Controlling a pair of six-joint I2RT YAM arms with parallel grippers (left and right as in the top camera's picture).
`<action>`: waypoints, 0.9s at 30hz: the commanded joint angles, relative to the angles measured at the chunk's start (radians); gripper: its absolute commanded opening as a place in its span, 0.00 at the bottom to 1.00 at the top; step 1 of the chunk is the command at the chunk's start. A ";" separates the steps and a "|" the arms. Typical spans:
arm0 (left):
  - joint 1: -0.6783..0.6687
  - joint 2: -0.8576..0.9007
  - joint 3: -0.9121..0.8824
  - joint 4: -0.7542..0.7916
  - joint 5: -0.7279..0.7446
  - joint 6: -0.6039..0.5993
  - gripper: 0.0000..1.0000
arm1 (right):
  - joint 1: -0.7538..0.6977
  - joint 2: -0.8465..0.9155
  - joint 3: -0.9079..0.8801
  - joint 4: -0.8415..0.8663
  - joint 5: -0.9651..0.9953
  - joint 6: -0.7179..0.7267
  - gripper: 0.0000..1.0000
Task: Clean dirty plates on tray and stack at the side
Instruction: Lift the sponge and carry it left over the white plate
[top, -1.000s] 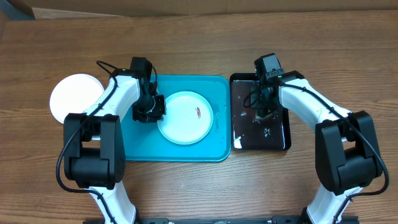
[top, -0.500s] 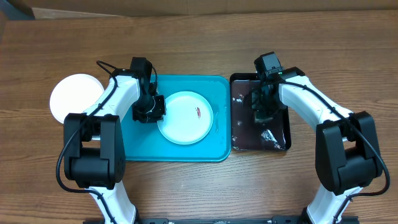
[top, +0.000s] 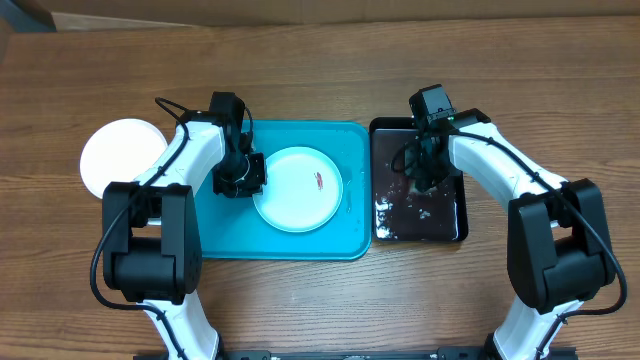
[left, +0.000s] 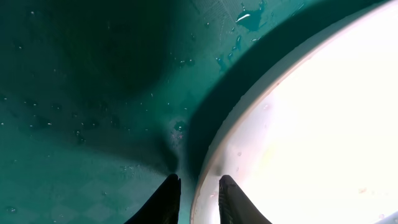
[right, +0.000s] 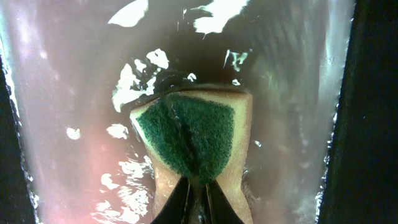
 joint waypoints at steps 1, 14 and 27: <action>0.004 -0.031 0.021 -0.001 0.011 0.022 0.25 | 0.000 -0.025 0.029 -0.041 0.000 -0.008 0.04; 0.004 -0.031 0.021 0.009 0.012 0.022 0.26 | 0.001 -0.182 0.101 -0.179 0.000 -0.008 0.04; -0.011 -0.031 0.020 0.008 0.000 0.018 0.04 | 0.000 -0.182 0.101 -0.222 0.000 -0.007 0.04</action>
